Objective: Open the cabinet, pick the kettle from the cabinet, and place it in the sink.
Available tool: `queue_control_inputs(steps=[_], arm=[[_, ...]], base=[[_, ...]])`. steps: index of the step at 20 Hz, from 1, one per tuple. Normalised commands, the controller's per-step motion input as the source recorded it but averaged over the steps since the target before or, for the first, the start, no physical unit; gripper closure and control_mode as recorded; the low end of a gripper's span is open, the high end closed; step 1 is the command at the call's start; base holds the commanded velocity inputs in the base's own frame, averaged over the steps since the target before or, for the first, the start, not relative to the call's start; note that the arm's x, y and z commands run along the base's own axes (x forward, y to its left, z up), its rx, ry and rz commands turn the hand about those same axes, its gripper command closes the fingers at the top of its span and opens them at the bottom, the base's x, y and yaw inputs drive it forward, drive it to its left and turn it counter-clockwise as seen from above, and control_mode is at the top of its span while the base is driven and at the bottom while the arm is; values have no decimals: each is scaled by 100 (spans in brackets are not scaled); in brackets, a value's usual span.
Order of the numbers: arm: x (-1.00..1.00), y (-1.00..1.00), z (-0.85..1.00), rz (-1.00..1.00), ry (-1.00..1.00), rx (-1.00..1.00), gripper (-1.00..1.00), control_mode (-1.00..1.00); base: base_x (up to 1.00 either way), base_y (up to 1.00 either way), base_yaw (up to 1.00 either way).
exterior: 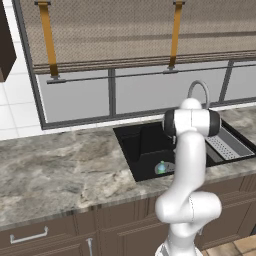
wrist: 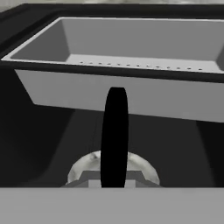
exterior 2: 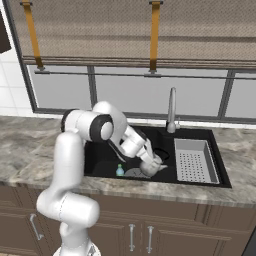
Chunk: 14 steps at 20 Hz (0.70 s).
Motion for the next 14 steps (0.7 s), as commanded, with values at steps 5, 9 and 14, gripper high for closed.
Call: queue_control_inputs(steps=[5, 9, 14], arm=[[19, -5, -16, -1, 0, -7, 100, -100], [16, -3, -20, -1, 0, -5, 100, -100], [12, 0, -19, 0, 0, -1, 100, -100]], base=[[0, 0, 0], [0, 0, 0], [0, 0, 0]])
